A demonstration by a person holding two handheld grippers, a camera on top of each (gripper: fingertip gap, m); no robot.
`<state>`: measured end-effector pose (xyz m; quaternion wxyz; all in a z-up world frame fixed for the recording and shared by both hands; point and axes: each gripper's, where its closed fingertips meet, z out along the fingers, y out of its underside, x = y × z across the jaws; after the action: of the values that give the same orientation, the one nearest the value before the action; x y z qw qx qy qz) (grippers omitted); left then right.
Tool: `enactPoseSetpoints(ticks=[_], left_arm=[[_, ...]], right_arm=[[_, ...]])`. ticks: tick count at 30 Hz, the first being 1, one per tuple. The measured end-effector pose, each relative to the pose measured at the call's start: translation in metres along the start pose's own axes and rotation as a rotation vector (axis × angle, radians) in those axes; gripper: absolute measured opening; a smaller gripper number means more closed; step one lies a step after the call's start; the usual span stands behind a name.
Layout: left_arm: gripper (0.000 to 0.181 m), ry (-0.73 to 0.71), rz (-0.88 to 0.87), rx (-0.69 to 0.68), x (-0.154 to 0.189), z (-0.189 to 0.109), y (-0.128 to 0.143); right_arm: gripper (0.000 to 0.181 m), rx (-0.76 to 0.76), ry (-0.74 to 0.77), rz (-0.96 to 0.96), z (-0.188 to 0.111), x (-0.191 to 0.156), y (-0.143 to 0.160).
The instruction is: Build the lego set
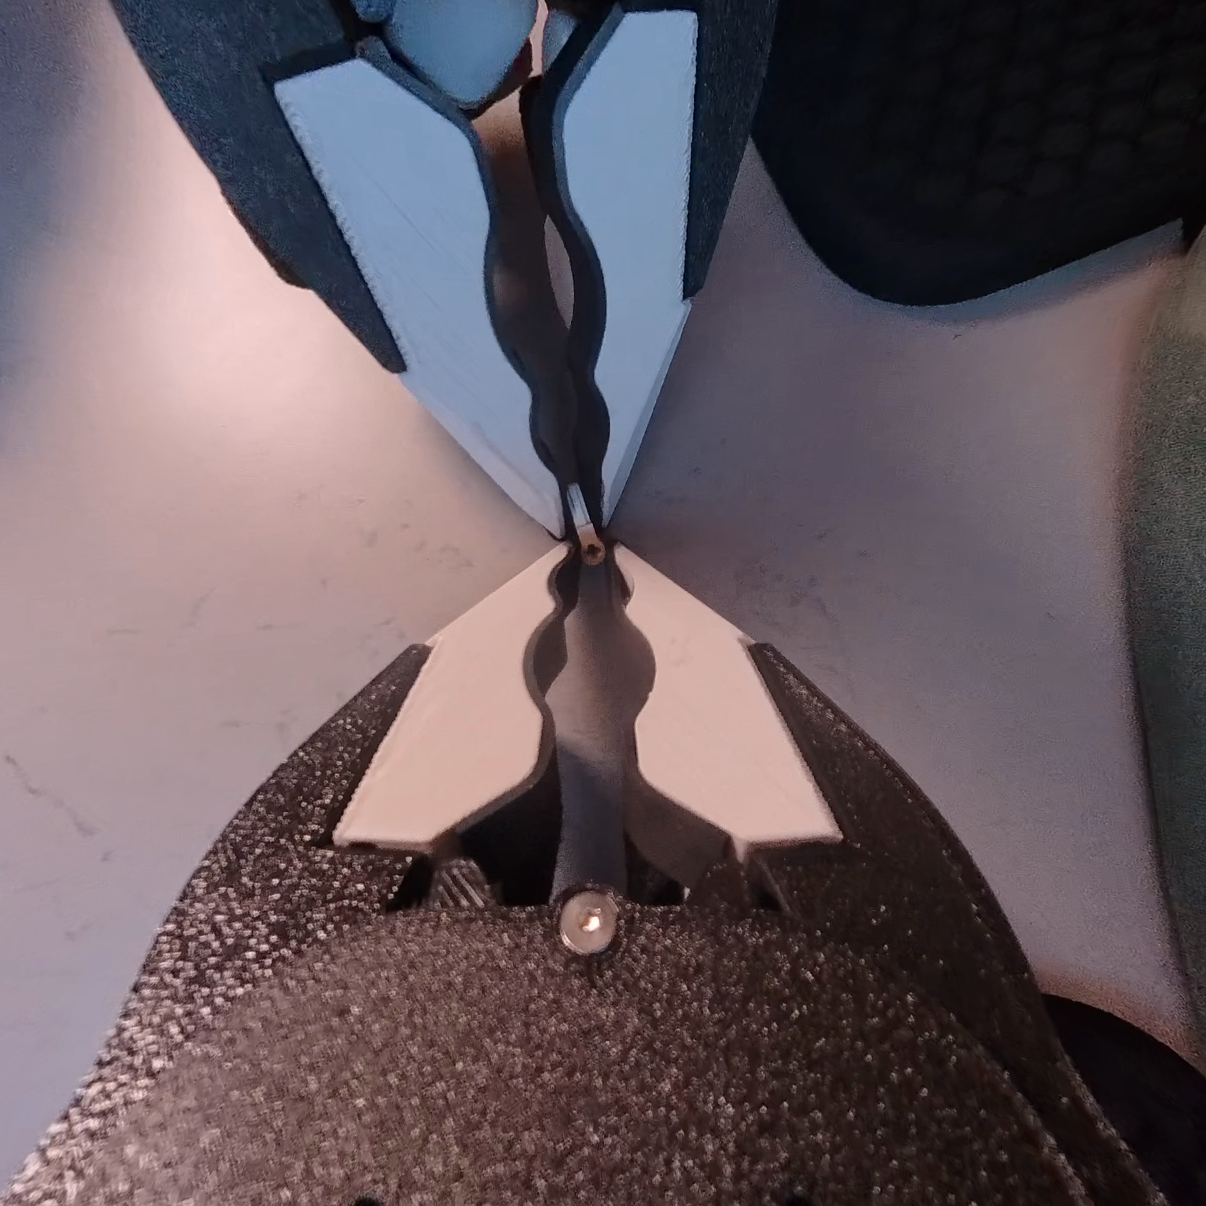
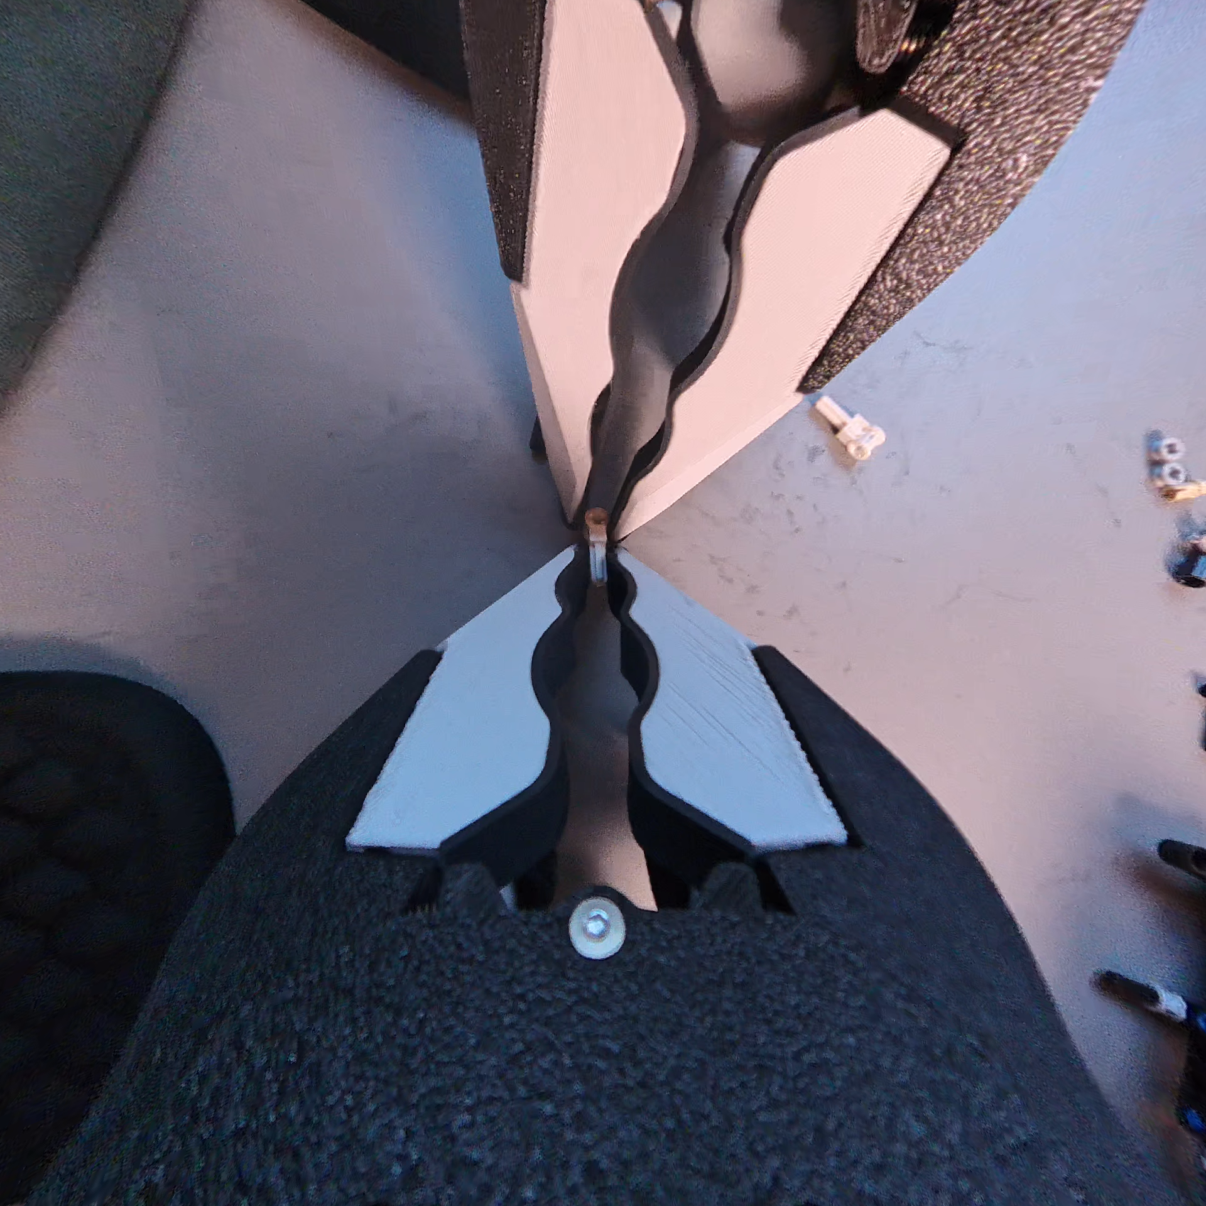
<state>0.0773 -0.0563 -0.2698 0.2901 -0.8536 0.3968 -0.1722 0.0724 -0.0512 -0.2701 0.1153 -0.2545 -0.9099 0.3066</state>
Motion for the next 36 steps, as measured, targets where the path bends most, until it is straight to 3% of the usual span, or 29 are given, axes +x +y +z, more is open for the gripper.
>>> enactPoseSetpoints(ticks=[3,10,15,21,24,28,36], left_arm=[[0.007,0.021,-0.035,-0.003,0.0,0.0,0.0],[0.014,0.034,-0.063,0.03,0.0,-0.017,0.0],[0.019,0.027,-0.07,0.01,0.007,-0.035,0.019],[0.018,-0.034,0.052,-0.018,0.025,-0.031,0.022],[0.021,-0.083,0.097,-0.095,0.02,-0.023,0.031],[0.013,-0.022,0.033,-0.071,0.019,-0.019,0.027],[0.005,0.25,-0.283,0.043,0.019,-0.032,0.005]], right_arm=[[0.014,-0.009,-0.015,-0.005,0.0,0.005,0.0],[0.016,0.072,0.051,0.035,-0.011,0.002,-0.003],[0.015,0.101,0.128,0.066,-0.024,-0.004,-0.005],[0.013,0.172,0.181,0.056,-0.015,-0.022,-0.022],[0.016,0.162,0.199,0.056,-0.008,-0.024,-0.024],[0.019,0.147,0.24,0.046,-0.004,-0.022,-0.027],[0.024,0.101,0.465,-0.112,-0.004,-0.006,-0.037]])
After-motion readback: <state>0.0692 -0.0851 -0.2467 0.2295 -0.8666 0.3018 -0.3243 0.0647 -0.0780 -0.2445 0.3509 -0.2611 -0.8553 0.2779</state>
